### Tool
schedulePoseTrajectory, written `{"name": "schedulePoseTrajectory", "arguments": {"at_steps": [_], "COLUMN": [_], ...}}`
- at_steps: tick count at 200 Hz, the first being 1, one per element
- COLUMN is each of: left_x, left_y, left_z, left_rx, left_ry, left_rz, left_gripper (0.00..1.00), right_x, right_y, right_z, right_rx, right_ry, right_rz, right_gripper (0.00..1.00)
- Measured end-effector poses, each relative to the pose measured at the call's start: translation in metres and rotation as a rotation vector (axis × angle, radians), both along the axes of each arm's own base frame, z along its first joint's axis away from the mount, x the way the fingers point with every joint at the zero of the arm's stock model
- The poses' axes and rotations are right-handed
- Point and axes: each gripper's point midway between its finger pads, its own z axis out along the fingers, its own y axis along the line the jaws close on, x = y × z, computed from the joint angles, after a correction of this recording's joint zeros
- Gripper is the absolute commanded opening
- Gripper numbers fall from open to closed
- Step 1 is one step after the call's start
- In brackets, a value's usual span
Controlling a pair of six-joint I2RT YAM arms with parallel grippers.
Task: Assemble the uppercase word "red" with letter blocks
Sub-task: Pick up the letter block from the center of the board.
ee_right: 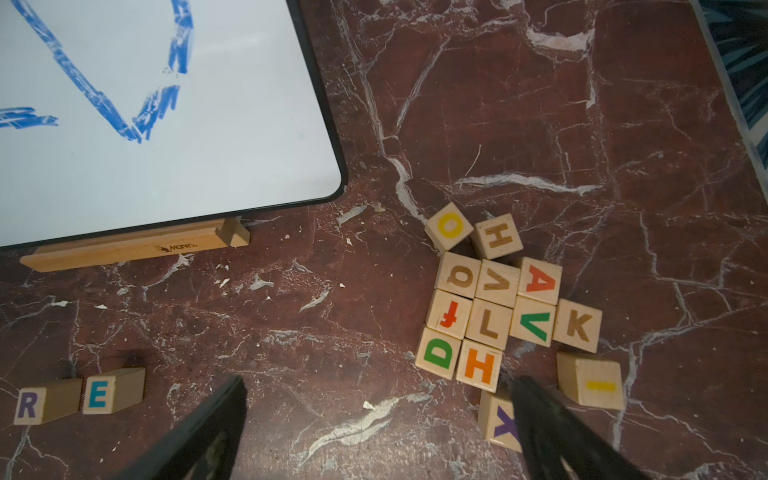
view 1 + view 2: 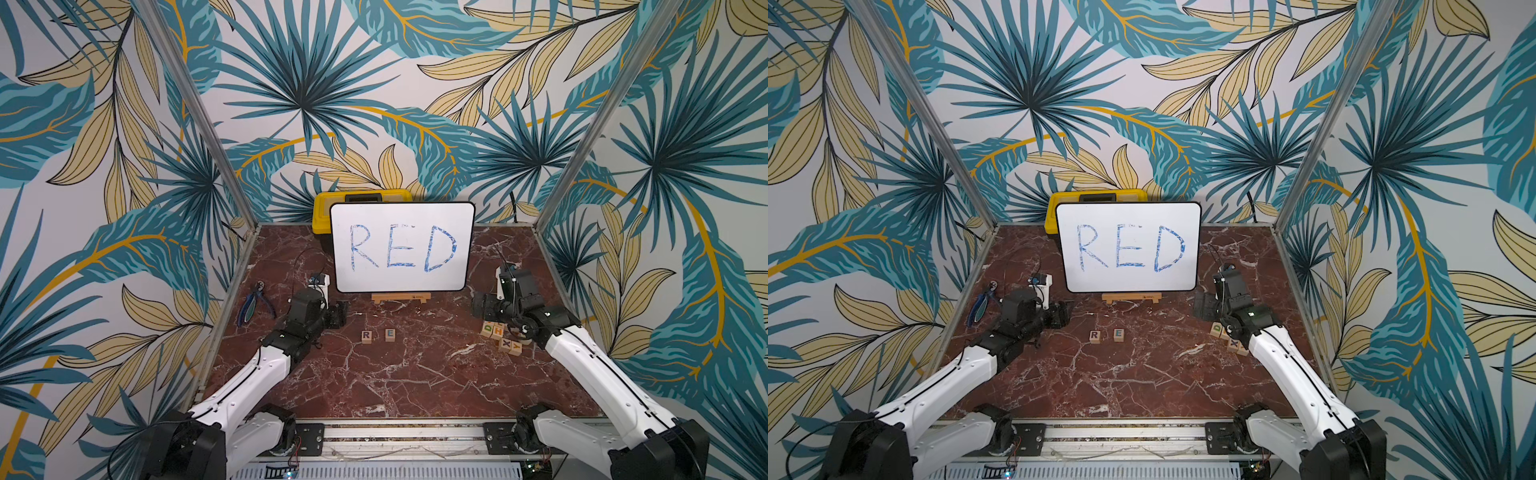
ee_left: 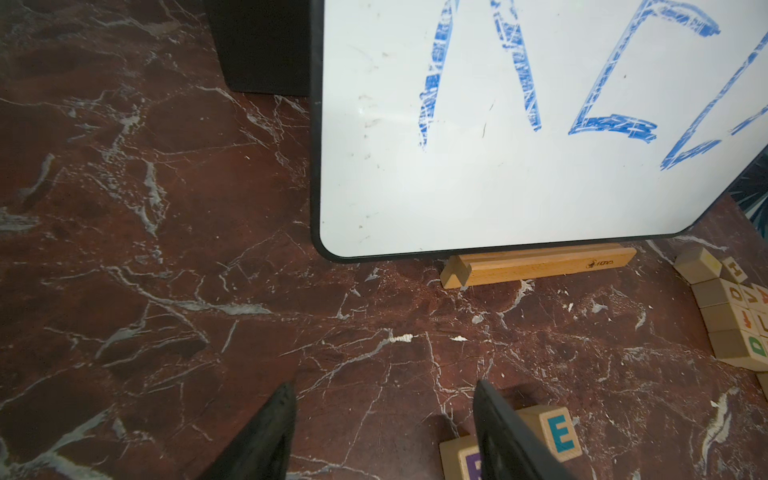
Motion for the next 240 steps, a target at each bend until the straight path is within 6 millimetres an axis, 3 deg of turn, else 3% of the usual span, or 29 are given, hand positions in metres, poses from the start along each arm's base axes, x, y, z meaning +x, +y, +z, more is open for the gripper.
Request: {"name": "schedulePoseTrajectory", "arguments": {"at_steps": [22,47,95,137,176,205,240], "left_x": [0.001,0.003,0.006,0.009,0.014,0.015,0.015], "left_y": [0.0,-0.001,0.0,0.011,0.027,0.029,0.028], "left_z": [-0.002,-0.003,-0.003,0.005,0.011,0.01,0.008], "left_rx": [0.001,0.002,0.004,-0.007,-0.032,-0.038,-0.043], "left_ry": [0.004,0.005,-0.001,-0.025,-0.042,-0.036,-0.026], "left_rz": [0.0,0.0,0.009,0.049,0.107,0.112,0.11], "left_gripper": [0.68,0.69,0.69,0.69,0.69,0.69,0.69], "right_x": [0.002,0.003,0.007,0.009,-0.005,-0.012,-0.01], "right_y": [-0.005,-0.024,-0.055,-0.079,-0.102,-0.1,-0.071], "right_z": [-0.006,-0.009,-0.018,0.0,-0.006,-0.024,-0.052], "right_rx": [0.001,-0.008,-0.086,-0.168,-0.202,-0.158,-0.017], "right_ry": [0.024,0.035,0.121,0.128,0.191,0.242,0.322], "right_rz": [-0.021,-0.09,-0.214,-0.299,-0.393,-0.4,-0.314], "right_gripper": [0.86,0.81,0.76,0.75,0.72,0.64,0.56]}}
